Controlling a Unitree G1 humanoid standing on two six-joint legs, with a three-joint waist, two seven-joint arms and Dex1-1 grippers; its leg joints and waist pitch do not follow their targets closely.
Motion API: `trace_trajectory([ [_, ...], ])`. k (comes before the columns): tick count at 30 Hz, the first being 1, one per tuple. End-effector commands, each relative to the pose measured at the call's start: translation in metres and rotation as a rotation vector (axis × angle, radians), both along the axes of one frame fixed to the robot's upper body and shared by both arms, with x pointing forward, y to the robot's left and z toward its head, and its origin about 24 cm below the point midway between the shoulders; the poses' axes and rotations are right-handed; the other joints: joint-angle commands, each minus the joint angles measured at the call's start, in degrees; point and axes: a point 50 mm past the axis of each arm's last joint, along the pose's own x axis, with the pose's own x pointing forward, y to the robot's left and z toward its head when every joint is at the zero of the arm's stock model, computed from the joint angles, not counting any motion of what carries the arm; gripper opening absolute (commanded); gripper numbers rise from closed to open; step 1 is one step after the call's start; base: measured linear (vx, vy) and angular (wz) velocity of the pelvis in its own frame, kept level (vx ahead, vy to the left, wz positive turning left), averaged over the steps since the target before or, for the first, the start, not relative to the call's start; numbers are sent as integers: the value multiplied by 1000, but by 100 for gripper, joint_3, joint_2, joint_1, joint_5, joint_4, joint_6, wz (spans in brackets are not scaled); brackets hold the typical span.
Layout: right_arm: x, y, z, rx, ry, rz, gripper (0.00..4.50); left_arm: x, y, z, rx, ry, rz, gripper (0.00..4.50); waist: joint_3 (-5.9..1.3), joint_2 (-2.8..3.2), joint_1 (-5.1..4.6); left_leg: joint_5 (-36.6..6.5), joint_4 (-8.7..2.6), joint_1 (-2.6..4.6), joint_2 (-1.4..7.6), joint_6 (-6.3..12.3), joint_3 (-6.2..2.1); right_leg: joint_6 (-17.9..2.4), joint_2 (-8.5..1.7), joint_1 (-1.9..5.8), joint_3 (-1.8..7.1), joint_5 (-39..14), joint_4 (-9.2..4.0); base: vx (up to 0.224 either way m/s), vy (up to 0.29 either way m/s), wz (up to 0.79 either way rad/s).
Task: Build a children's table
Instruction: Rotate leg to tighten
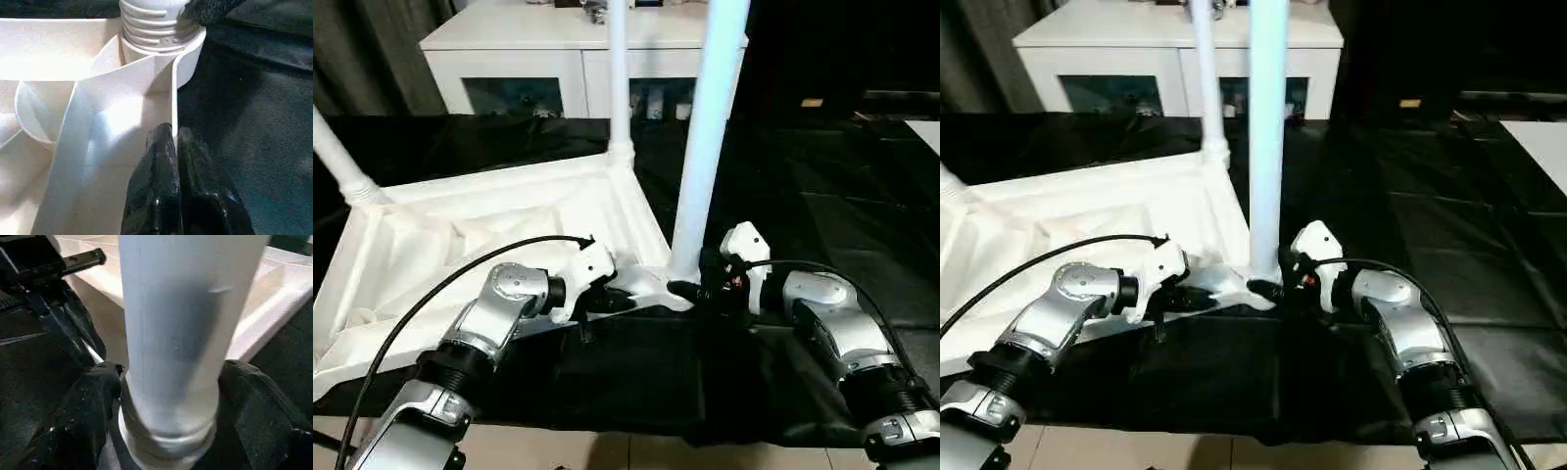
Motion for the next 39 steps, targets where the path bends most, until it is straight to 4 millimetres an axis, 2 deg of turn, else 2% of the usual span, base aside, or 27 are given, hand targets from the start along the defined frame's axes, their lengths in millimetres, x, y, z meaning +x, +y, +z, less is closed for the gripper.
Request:
trace_trajectory([
  [1,-2,4,0,-18,-16,37,323,-5,-8,1,-41,14,-56,0,-380,-83,-3,-833,-399,57,346,503,-144,-1468,-412,289,275,-924,-346,0,0,0],
  [6,-2,2,-3,-51,-2,49,275,-4,-5,0,-28,9,-49,0,-382,-94,14,-794,-395,52,338,510,-144,-1427,-414,295,271,-965,-347,0,0,0],
  [17,0,-1,-8,-80,-4,-6,263,-1,-3,-2,-4,1,-9,0,-382,-92,11,-750,-390,41,332,533,-148,-1425,-411,299,268,-950,-347,0,0,0],
  [18,7,-1,-14,-65,14,-157,263,6,-3,-4,4,-17,86,0,-375,-110,-5,-834,-394,47,331,499,-142,-1403,-403,291,269,-1073,-361,0,0,0],
  [19,9,1,-17,-47,29,-226,263,12,-3,-4,10,-30,152,0,-355,-99,-19,-939,-414,52,316,427,-151,-1347,-405,278,267,-1328,-399,0,0,0],
  [22,11,4,-20,-19,49,-297,262,17,-3,-5,19,-45,212,0,-344,-105,-50,-1225,-450,101,314,223,-169,-1144,-402,266,270,-1833,-462,0,0,0],
  [23,14,6,-22,9,69,-374,262,22,-4,-5,27,-61,276,0,-349,-120,-50,-1218,-451,90,318,198,-178,-1125,-413,284,269,-1831,-452,0,0,0],
  [24,14,6,-22,9,69,-374,262,22,-4,-5,27,-61,276,0,-329,-113,-62,-1295,-460,96,304,179,-169,-1086,-407,259,276,-1940,-479,0,0,0],
  [25,18,11,-28,33,105,-538,262,34,-7,-4,28,-80,421,0,-329,-99,-85,-1346,-468,103,294,122,-178,-1036,-405,262,277,-2059,-486,0,0,0],
  [26,18,11,-28,33,105,-538,262,34,-7,-4,28,-80,421,0,-323,-104,-100,-1362,-475,106,286,96,-176,-1019,-396,252,275,-2093,-501,0,0,0],
  [27,21,13,-32,29,124,-637,262,40,-8,-3,27,-92,493,0,-326,-100,-122,-1423,-478,107,273,54,-183,-1001,-404,247,272,-2177,-510,0,0,0],
  [28,23,14,-37,12,133,-735,262,45,-10,-1,27,-112,563,0,-332,-98,-130,-1450,-475,143,273,-26,-183,-983,-398,228,273,-2200,-522,0,0,0],
  [31,26,19,-43,-16,134,-857,262,51,-13,1,39,-136,639,0,-337,-104,-159,-1429,-482,105,267,21,-194,-969,-419,256,272,-2083,-524,0,0,0],
  [32,26,19,-43,-16,134,-857,262,51,-13,1,39,-136,639,0,-341,-104,-159,-1419,-478,101,262,43,-193,-973,-419,261,269,-2044,-521,0,0,0],
  [34,26,32,-39,1,109,-788,262,51,-17,1,30,-129,619,0,-348,-109,-155,-1309,-471,81,265,149,-183,-1015,-420,275,274,-1801,-498,0,0,0],
  [35,26,32,-39,1,109,-788,318,51,-17,1,30,-129,619,0,-348,-111,-154,-1297,-471,75,267,172,-183,-1027,-422,283,273,-1761,-492,0,0,0],
  [38,27,33,-29,-2,39,-732,332,47,-20,-1,17,-116,557,0,-344,-116,-140,-1255,-461,68,267,250,-172,-1044,-423,292,273,-1702,-492,0,0,0],
  [39,28,32,-27,8,36,-734,337,46,-20,-2,19,-114,542,0,-350,-120,-165,-1206,-465,33,263,276,-184,-1040,-428,319,269,-1634,-472,0,0,0],
])
